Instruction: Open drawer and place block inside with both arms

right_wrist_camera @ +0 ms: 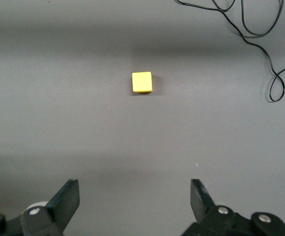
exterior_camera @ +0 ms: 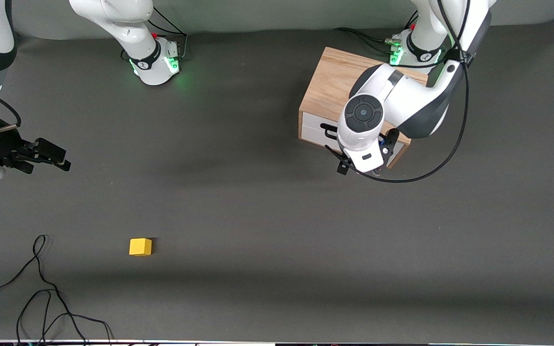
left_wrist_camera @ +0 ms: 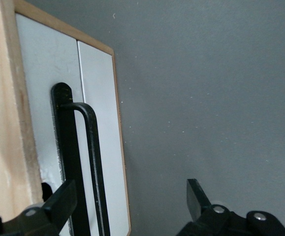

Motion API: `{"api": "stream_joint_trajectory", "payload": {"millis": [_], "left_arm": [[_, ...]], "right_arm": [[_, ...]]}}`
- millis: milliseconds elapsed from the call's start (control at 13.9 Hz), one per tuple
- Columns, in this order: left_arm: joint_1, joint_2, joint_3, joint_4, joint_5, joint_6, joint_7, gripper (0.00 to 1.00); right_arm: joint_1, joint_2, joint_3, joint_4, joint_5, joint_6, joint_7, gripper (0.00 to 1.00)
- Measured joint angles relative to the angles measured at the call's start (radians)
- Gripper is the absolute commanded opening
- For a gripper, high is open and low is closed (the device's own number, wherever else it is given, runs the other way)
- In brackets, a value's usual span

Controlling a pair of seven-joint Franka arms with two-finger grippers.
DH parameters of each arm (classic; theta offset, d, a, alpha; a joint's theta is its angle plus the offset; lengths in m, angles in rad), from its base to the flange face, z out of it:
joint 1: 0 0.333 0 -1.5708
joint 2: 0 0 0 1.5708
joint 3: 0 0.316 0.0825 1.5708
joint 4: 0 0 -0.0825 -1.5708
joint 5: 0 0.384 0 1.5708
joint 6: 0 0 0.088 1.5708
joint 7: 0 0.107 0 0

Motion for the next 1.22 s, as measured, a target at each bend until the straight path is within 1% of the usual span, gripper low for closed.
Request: {"api": "stream_joint_trajectory", "payload": {"millis": [287,503,862,1221], "left_arm": [[0.000,0.012,0.000,-0.027,-0.012,0.012,0.000,1.00],[0.000,0.036,0.000,-0.034,-0.012,0.030,-0.001,1.00],[0.000,0.072,-0.001,-0.034,-0.013,0.066,-0.001,1.00],[0.000,0.075,-0.001,-0.031,-0.013,0.078,-0.001,1.00]], "right_arm": [[0.000,0.003,0.000,-0.002,0.000,0.000,0.000,1.00],[0.000,0.027,0.000,-0.004,0.000,0.004,0.000,1.00],[0.000,0.075,0.000,-0.005,0.000,0.037,0.000,1.00],[0.000,0.090,0.000,-0.010,0.000,0.037,0.000,1.00]]}}
